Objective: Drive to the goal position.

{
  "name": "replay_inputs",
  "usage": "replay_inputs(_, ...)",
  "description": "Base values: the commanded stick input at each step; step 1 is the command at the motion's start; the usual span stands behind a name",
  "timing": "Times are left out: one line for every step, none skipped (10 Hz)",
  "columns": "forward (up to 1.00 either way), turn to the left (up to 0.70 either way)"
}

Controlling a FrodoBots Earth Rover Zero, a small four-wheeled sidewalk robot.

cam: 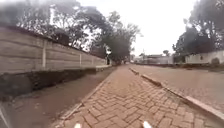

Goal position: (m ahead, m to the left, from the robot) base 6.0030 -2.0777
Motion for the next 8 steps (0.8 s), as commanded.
replay_inputs(0.70,-0.35)
replay_inputs(0.70,-0.24)
replay_inputs(0.70,-0.07)
replay_inputs(0.70,0.02)
replay_inputs(0.70,0.01)
replay_inputs(0.70,0.00)
replay_inputs(0.70,0.00)
replay_inputs(0.70,0.00)
